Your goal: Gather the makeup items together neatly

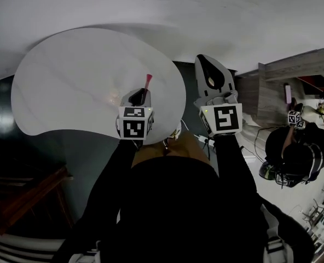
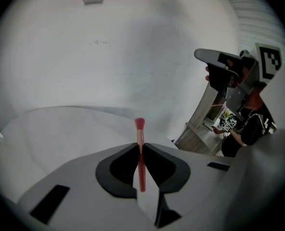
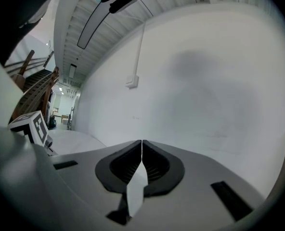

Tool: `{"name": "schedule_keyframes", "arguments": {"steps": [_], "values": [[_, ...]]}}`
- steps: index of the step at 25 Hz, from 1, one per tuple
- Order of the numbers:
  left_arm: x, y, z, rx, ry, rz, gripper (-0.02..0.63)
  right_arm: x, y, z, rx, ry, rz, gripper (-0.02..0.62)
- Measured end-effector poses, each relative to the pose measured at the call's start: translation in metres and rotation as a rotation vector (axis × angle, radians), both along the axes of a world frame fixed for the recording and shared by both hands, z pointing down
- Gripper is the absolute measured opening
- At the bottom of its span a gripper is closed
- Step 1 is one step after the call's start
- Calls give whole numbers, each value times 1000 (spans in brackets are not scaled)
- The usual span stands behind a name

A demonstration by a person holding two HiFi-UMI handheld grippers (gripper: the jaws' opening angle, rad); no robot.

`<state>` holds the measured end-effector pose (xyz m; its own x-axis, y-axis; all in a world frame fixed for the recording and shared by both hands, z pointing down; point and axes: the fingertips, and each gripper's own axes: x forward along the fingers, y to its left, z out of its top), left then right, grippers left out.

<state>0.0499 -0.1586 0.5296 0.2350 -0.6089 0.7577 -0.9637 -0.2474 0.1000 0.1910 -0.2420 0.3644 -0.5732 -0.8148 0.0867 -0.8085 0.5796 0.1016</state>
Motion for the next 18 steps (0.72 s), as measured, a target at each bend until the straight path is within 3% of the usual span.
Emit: {"name": "schedule_keyframes", "arguments": {"steps": [18], "values": [[26, 65, 74, -174, 127, 92, 53, -32, 59, -6, -16, 31, 143, 28]]}}
